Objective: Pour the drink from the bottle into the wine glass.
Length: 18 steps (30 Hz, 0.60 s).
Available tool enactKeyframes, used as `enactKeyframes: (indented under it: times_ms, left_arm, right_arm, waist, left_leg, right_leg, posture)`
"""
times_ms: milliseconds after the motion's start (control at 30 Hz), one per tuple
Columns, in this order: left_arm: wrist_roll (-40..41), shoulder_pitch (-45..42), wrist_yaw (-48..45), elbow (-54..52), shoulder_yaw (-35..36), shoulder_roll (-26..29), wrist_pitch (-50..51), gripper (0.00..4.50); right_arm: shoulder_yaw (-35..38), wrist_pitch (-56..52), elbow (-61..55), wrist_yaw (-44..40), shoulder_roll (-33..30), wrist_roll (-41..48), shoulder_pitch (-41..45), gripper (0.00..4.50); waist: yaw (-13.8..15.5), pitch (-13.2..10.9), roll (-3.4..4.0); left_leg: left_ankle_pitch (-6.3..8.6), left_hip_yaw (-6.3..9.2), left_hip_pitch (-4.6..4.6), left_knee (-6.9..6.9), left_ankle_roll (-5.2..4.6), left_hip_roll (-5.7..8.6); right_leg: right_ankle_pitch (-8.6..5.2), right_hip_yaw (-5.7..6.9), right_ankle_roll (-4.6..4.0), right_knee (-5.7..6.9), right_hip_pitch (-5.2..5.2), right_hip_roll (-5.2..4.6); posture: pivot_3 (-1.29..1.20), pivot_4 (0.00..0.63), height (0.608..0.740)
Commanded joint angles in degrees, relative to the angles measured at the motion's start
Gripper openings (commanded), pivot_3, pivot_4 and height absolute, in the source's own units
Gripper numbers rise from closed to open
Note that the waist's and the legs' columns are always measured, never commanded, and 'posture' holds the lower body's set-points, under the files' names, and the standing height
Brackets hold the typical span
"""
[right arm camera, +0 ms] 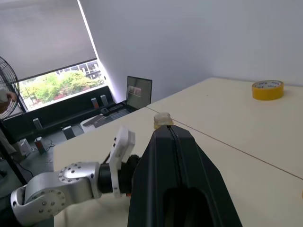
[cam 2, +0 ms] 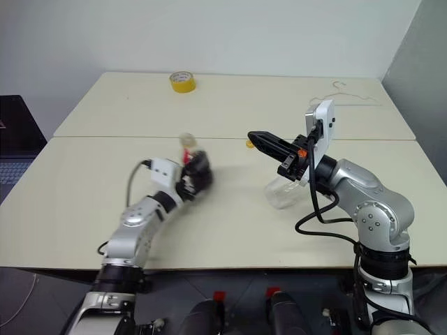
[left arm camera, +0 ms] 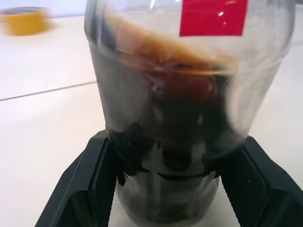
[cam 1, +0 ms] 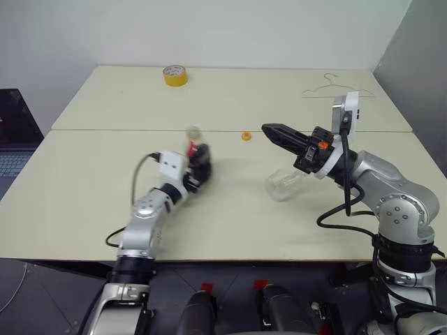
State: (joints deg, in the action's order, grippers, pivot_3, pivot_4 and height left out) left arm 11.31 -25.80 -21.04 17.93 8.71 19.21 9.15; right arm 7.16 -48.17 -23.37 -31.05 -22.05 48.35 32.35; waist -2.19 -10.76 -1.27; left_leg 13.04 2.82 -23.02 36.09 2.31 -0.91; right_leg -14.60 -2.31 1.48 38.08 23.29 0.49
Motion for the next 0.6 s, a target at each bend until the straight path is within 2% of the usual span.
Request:
enactKeyframes:
  times_ms: [33,200,367,467,533,600]
  left_arm:
    - [0.5,-4.6,3.1,5.3,4.7,2.0,-4.2,3.05]
    - [0.5,-9.8,5.8,16.7,8.2,3.5,-8.6,3.05]
    - [1.9,-11.1,6.4,20.7,9.8,2.7,-10.1,3.05]
    - [2.2,-10.4,6.6,20.6,9.9,2.2,-10.2,3.72]
    - [2.4,-9.7,6.7,19.7,9.9,1.8,-9.9,4.38]
    - [2.6,-9.2,6.8,19.0,9.9,1.7,-9.5,4.45]
  right_arm:
    - [-1.1,1.4,-0.8,0.3,0.4,-0.2,1.2,0.01]
    - [-2.3,2.4,-0.2,0.5,0.4,-1.5,1.2,0.01]
    - [-2.6,2.8,0.1,0.7,0.4,-2.1,1.4,0.01]
    - [-3.0,2.9,-0.2,0.8,0.4,-2.4,1.3,0.00]
    - [-3.2,2.9,-0.3,0.7,0.5,-2.4,1.1,0.00]
    - [-3.5,2.9,-0.3,0.7,0.5,-2.5,1.1,0.00]
  waist:
    - [0.2,0.0,-0.01]
    - [0.8,0.0,-0.04]
    - [0.7,0.0,-0.04]
    - [0.6,0.0,-0.04]
    - [0.6,0.0,-0.04]
    - [0.6,0.0,-0.04]
  left_leg:
    - [0.00,-0.01,-0.05,0.00,0.00,0.01]
    - [0.01,0.02,-0.34,0.08,0.01,0.21]
    - [0.01,0.01,-0.34,0.09,0.00,0.21]
    - [0.01,0.02,-0.32,0.08,0.00,0.20]
    - [0.00,0.02,-0.32,0.08,0.00,0.21]
    - [0.00,0.02,-0.32,0.09,0.00,0.21]
  right_leg:
    - [0.00,0.00,0.00,-0.05,0.02,-0.02]
    - [0.00,0.09,0.17,-0.13,0.11,-0.63]
    - [0.03,0.07,0.22,-0.12,0.12,-0.66]
    - [0.03,0.09,0.22,-0.08,0.13,-0.63]
    - [0.03,0.09,0.22,-0.07,0.13,-0.63]
    - [0.03,0.08,0.22,-0.06,0.13,-0.63]
  posture:
    - [0.00,0.150,0.740]
    - [0.00,0.150,0.740]
    - [0.00,0.150,0.740]
    - [0.00,0.150,0.740]
    - [0.00,0.150,0.740]
    - [0.00,0.150,0.740]
